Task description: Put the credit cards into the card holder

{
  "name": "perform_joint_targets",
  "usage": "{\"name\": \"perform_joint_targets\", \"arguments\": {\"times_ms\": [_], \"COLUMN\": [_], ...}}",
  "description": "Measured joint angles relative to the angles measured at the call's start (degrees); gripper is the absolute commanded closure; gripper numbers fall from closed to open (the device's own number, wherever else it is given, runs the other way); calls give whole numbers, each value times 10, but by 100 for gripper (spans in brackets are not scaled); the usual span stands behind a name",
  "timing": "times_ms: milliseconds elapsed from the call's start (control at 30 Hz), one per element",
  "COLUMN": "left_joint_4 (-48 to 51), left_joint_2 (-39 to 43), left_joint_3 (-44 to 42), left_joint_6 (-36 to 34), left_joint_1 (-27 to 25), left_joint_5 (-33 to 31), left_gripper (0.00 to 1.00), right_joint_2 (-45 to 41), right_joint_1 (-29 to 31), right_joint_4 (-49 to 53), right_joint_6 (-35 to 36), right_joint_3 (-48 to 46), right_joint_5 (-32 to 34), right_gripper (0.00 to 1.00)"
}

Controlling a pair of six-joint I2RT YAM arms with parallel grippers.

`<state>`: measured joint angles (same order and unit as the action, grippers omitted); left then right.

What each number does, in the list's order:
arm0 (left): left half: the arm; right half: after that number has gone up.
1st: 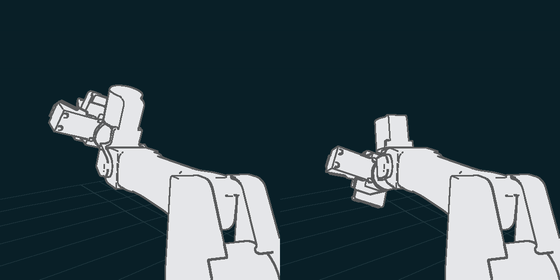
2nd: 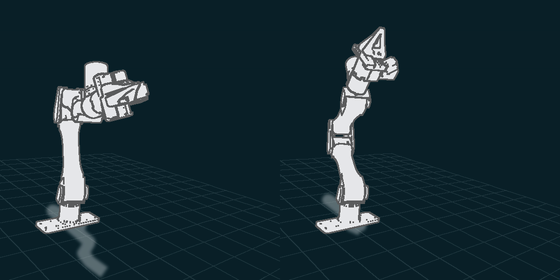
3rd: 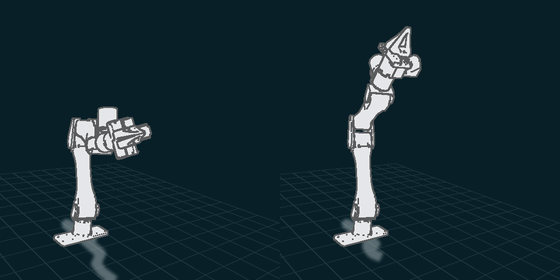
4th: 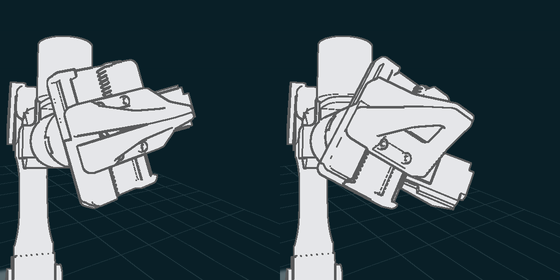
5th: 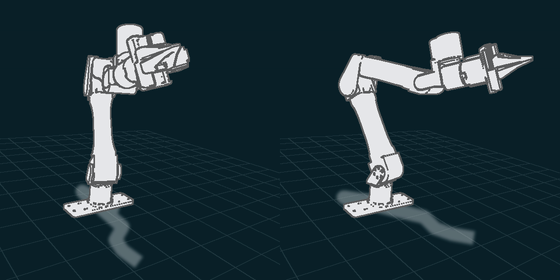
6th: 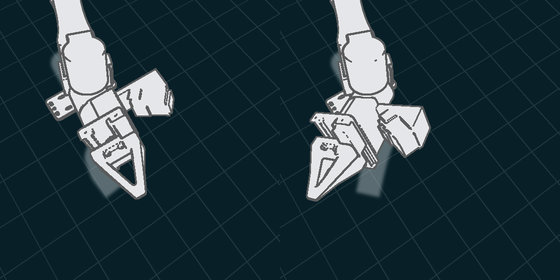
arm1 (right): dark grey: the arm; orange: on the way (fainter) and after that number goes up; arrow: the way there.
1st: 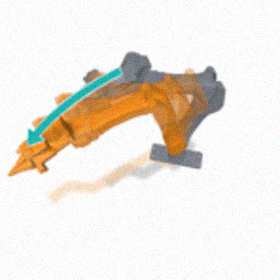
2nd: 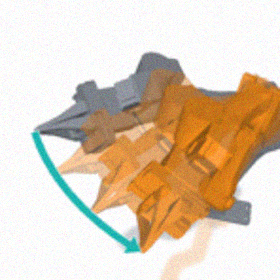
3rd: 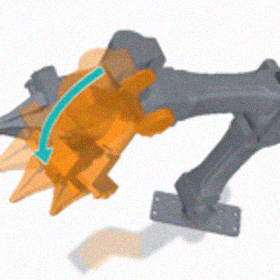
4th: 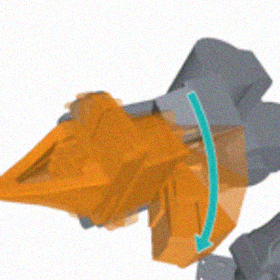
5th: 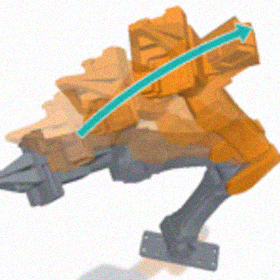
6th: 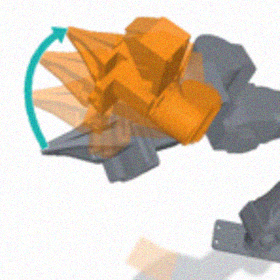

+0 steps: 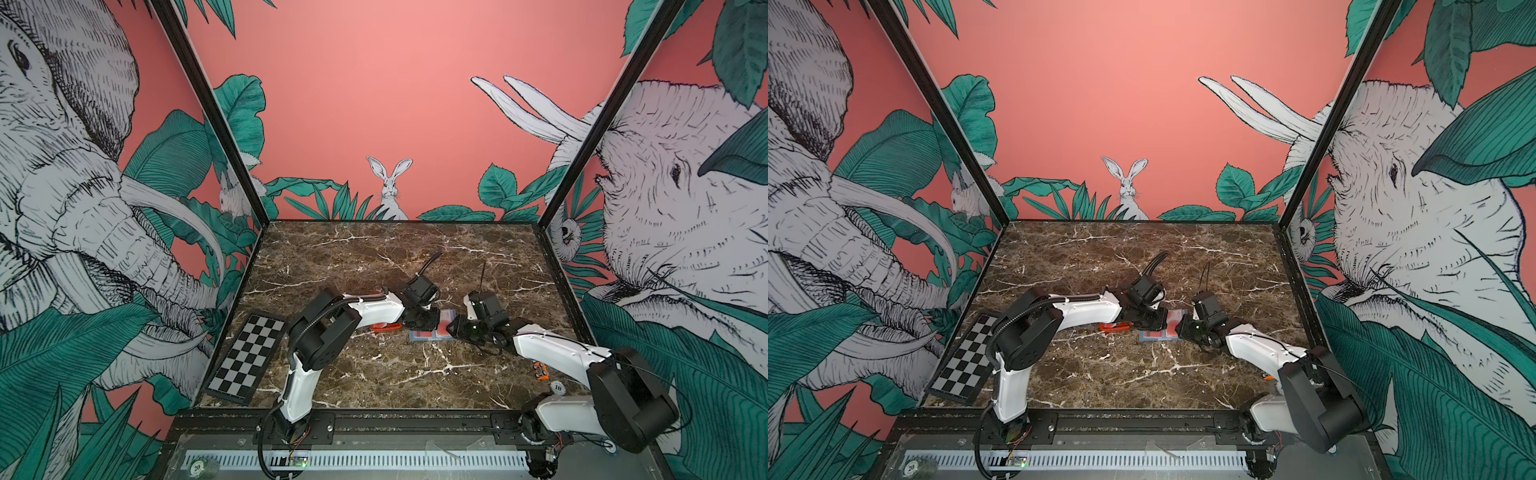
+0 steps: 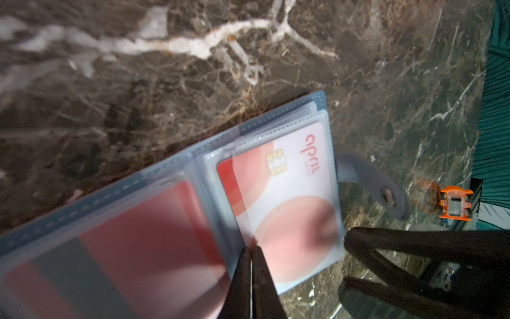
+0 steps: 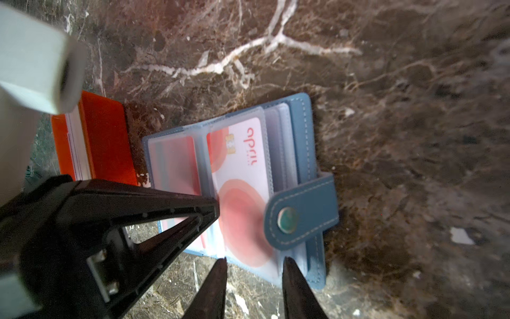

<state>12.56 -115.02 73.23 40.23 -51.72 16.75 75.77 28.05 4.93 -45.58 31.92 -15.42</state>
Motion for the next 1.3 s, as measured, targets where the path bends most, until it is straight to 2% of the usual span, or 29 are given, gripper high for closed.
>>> {"name": "perform_joint_targets", "arguments": {"times_ms": [900, 1133, 1300], "left_joint_4": [-2, -3, 1], "left_joint_2": [1, 23, 79], "left_joint_3": [0, -4, -14], "left_joint_6": [2, 7, 5], "left_joint_1": [-1, -4, -4], "left_joint_5": [0, 0, -18], "left_gripper": [94, 91, 89], "right_joint_2": [33, 33, 33], "right_joint_1": [-7, -7, -2], "right_joint_4": [-40, -43, -42], "right_joint_6": [15, 15, 15], "right_joint_3": [7, 7, 8], "right_joint_5": [-46, -48, -47], "right_gripper": [68, 67, 68]}}
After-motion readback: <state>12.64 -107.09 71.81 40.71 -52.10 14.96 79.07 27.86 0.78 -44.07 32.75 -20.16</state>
